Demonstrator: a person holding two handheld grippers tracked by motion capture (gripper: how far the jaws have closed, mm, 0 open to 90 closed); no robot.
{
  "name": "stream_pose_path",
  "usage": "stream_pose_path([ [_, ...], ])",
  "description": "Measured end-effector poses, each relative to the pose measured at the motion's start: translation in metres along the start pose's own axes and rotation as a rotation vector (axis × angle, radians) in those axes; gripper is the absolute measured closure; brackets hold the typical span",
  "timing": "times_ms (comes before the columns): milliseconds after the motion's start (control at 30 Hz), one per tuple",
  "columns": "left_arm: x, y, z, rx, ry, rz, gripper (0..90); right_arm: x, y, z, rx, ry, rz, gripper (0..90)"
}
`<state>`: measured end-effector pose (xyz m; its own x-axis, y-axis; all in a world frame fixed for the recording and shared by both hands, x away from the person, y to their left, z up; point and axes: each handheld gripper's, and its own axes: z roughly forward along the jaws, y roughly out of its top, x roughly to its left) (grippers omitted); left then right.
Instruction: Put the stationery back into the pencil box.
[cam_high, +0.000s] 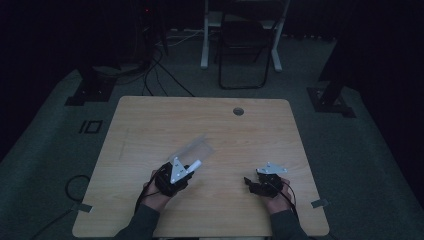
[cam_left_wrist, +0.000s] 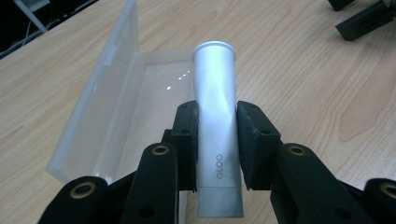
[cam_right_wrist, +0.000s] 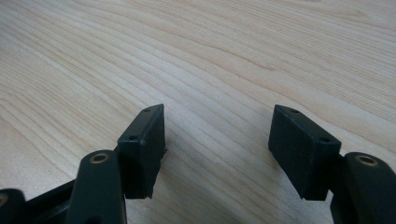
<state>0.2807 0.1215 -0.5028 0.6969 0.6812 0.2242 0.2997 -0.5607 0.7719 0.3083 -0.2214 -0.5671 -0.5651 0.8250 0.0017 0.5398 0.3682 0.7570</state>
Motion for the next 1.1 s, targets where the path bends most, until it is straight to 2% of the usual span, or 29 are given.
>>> stream_pose_path([
  [1100, 0.01, 0.012, 0.001, -0.025, 0.048, -0.004, 70.6, 0.0, 0.0, 0.0, 0.0, 0.0, 0.0, 36.3],
])
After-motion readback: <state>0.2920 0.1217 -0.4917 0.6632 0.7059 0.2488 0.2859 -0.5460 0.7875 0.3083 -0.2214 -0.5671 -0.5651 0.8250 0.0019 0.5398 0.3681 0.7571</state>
